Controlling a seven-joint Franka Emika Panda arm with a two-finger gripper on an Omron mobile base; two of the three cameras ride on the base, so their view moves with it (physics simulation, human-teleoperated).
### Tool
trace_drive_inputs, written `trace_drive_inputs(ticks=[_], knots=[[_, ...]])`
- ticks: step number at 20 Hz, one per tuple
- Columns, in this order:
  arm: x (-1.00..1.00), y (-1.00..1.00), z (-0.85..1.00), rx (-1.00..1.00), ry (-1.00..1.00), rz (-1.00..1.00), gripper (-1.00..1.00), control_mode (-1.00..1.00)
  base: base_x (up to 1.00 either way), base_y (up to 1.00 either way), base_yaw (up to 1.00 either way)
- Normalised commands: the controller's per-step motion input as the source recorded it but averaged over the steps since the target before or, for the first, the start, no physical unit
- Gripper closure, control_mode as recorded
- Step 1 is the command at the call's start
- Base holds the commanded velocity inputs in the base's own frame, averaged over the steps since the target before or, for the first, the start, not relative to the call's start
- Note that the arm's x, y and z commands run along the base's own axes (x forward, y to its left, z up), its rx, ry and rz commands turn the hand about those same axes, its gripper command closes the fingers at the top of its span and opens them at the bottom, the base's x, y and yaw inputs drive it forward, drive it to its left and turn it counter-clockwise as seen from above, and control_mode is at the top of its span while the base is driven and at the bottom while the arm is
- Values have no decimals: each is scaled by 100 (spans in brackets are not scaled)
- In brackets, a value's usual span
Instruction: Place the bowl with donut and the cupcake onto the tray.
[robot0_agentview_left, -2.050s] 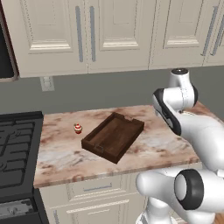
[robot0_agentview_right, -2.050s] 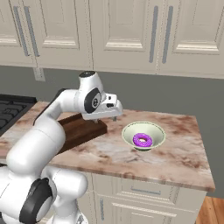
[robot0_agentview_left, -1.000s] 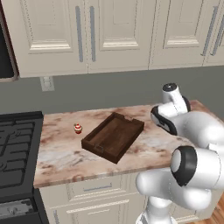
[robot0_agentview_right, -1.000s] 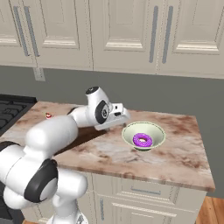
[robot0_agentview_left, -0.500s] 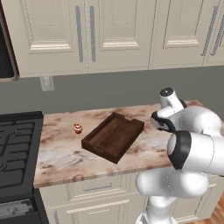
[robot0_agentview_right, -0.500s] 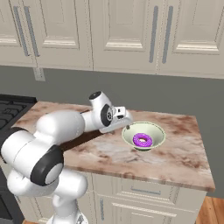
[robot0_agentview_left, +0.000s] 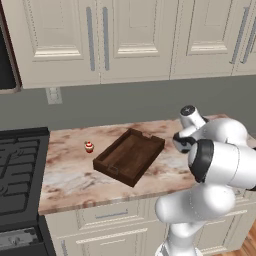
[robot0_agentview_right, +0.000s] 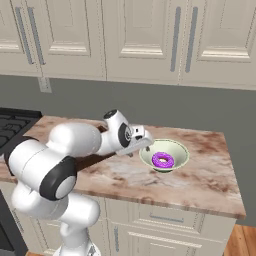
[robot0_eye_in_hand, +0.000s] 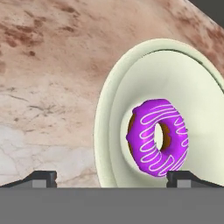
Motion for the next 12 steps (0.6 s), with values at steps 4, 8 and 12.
trace_drive_inputs(ticks=[4,8,12], knots=[[7,-3,-24,-1,1,0,-100,-100,0,0,0],[10,-11,-17,0,1,0,-100,-100,0,0,0],[11,-14,-14,0,2,0,-100,-100,0,0,0]])
